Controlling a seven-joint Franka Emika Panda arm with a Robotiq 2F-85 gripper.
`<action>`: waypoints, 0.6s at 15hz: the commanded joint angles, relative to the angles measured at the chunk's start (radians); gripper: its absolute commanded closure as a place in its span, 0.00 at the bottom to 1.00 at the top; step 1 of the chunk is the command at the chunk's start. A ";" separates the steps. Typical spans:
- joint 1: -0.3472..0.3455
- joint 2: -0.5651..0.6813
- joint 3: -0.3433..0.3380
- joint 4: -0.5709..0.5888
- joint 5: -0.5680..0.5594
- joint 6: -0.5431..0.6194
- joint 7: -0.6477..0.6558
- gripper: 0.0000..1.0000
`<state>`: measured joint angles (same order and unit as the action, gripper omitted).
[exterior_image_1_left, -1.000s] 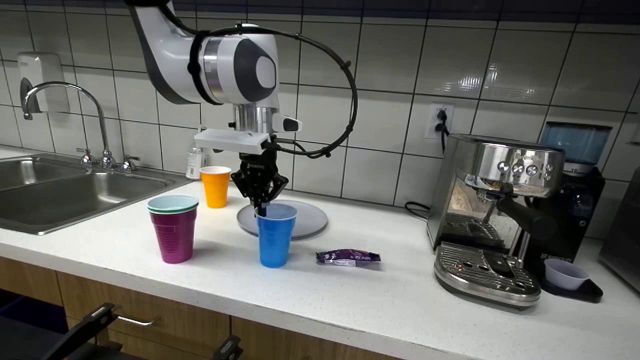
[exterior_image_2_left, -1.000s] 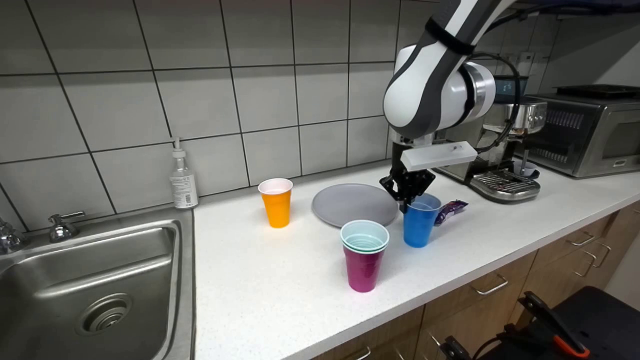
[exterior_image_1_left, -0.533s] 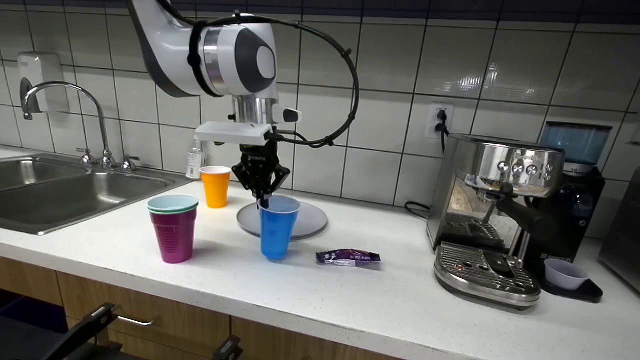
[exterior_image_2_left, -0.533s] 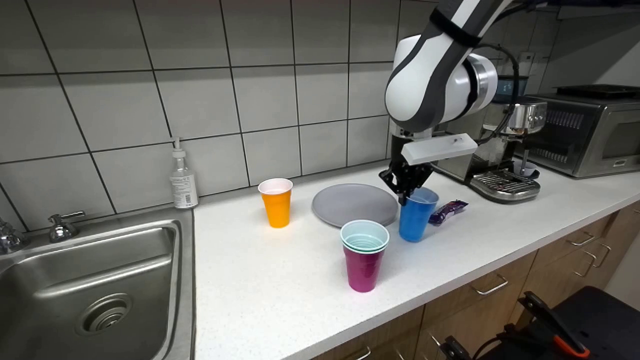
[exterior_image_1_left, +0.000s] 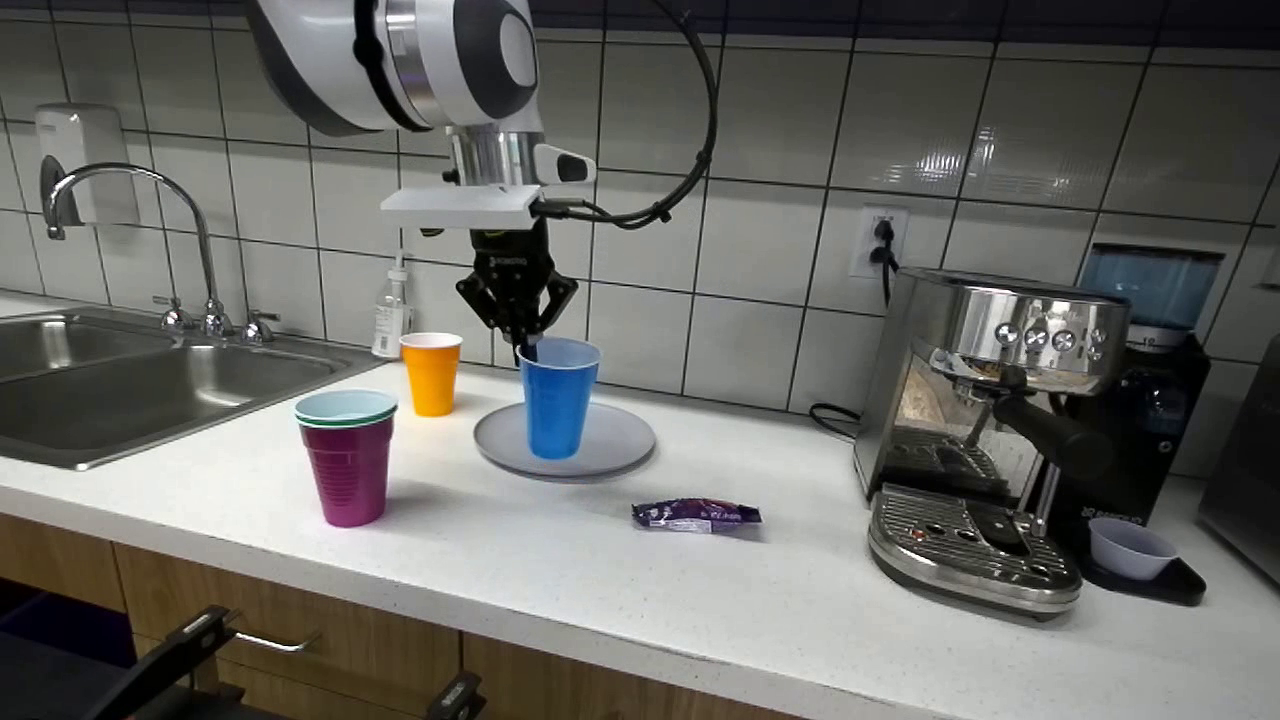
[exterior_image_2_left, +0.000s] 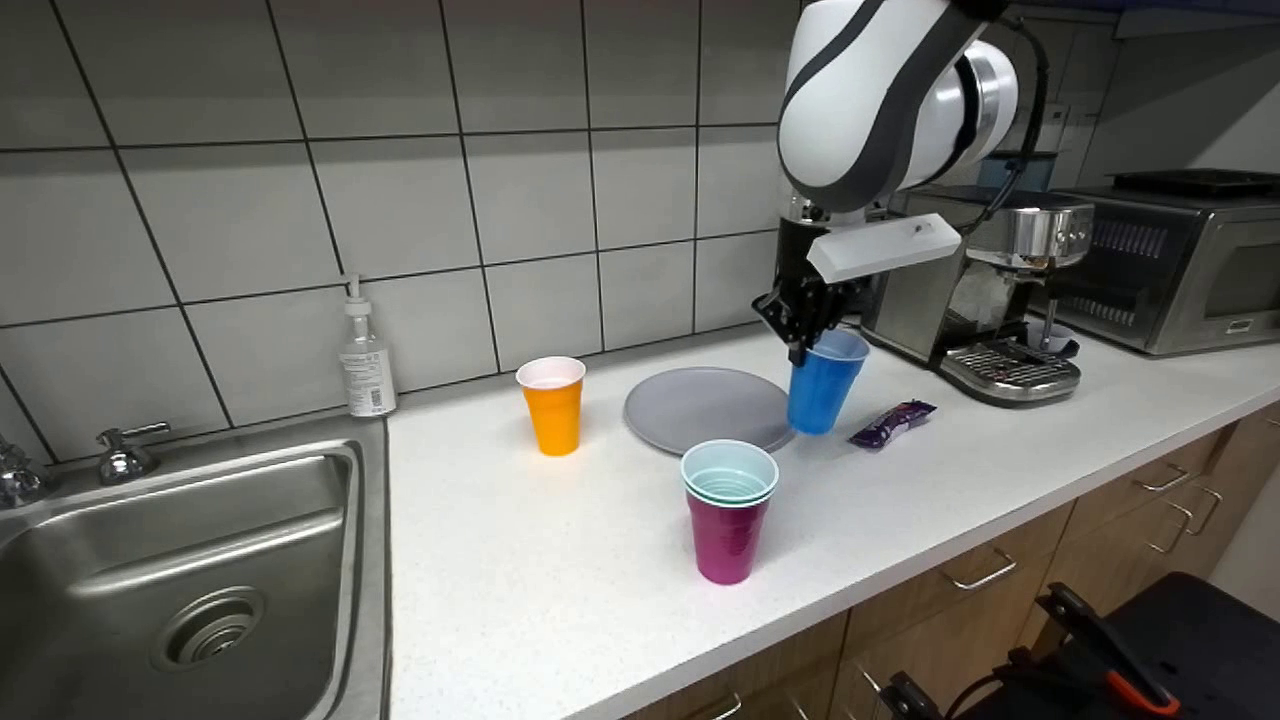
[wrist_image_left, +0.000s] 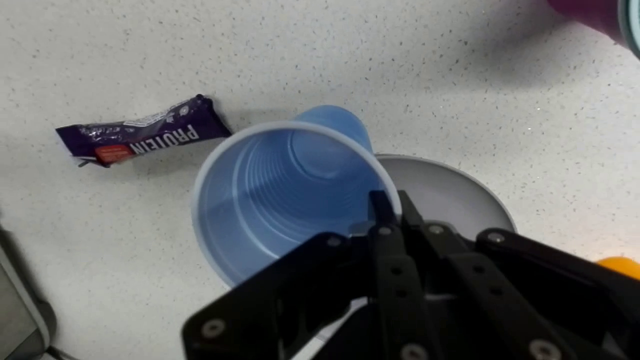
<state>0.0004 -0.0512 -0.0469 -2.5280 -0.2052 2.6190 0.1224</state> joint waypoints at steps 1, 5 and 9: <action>-0.002 -0.113 0.028 -0.047 -0.008 -0.052 -0.038 0.99; 0.013 -0.195 0.054 -0.090 0.016 -0.067 -0.084 0.99; 0.040 -0.259 0.070 -0.127 0.040 -0.076 -0.120 0.99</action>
<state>0.0283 -0.2280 0.0062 -2.6127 -0.1954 2.5784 0.0538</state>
